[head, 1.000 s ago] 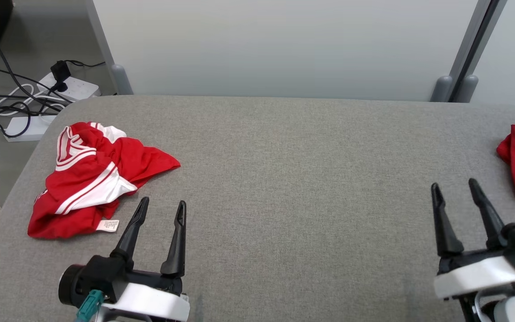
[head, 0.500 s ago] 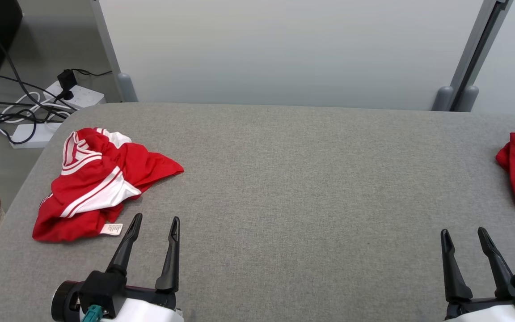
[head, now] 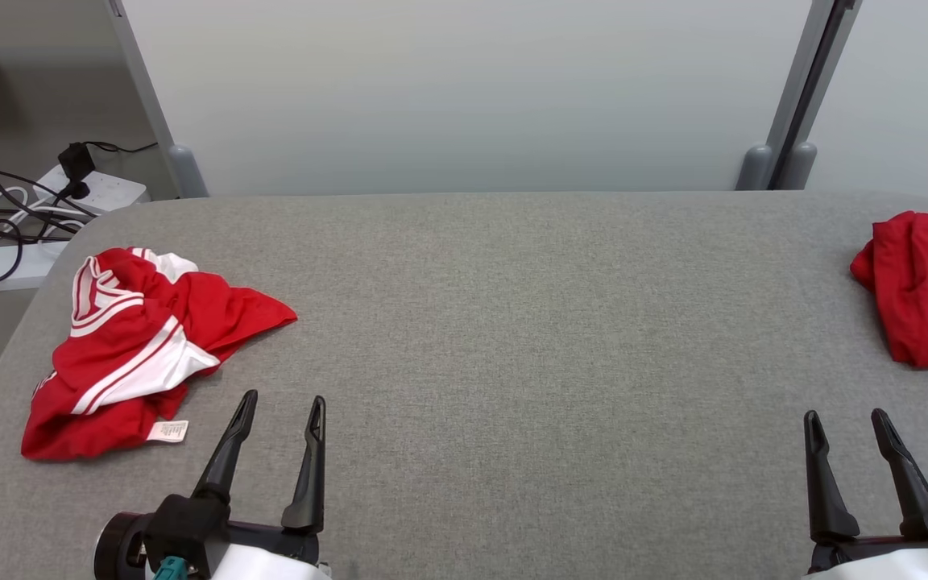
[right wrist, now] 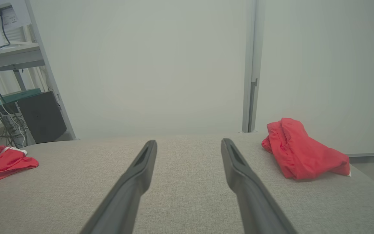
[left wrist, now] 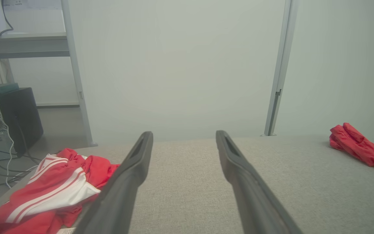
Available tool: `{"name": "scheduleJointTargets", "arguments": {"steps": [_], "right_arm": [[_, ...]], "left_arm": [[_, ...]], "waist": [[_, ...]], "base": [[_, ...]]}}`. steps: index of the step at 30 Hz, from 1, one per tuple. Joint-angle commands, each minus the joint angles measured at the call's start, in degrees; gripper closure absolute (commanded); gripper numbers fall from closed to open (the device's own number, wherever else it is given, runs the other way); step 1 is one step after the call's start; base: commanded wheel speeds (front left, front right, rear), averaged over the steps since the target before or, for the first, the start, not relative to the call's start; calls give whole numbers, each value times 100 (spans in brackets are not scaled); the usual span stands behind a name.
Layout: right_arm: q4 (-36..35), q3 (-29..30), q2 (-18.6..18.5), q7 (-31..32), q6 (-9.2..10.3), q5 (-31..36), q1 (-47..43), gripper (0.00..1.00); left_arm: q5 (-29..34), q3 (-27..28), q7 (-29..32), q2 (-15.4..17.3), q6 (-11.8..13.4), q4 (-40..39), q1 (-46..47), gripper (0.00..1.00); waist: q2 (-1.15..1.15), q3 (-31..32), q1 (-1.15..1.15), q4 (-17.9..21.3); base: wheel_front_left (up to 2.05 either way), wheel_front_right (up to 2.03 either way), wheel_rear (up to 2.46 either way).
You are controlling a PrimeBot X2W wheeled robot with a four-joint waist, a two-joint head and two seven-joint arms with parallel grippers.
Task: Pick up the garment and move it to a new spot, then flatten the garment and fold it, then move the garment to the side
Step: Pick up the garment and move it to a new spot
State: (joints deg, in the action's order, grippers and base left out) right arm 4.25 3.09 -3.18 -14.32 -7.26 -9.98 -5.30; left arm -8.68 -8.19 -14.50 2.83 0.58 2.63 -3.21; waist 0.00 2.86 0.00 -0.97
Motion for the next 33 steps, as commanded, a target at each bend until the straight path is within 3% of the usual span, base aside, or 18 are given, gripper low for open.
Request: {"name": "scheduleJointTargets", "arguments": {"steps": [1, 33], "right_arm": [[-186, -131, -52, -68, -23, 52, 129, 0], [-126, -312, -143, -68, -23, -9, 297, 0]], "left_arm": [[-8, 166, -50, 6, 56, -164, 206, 0], [77, 152, -50, 5, 79, 1, 263, 0]], "waist": [[0, -15, 0, 30], [0, -13, 0, 13]], "base": [[0, 0, 0], [0, 0, 0]]}}
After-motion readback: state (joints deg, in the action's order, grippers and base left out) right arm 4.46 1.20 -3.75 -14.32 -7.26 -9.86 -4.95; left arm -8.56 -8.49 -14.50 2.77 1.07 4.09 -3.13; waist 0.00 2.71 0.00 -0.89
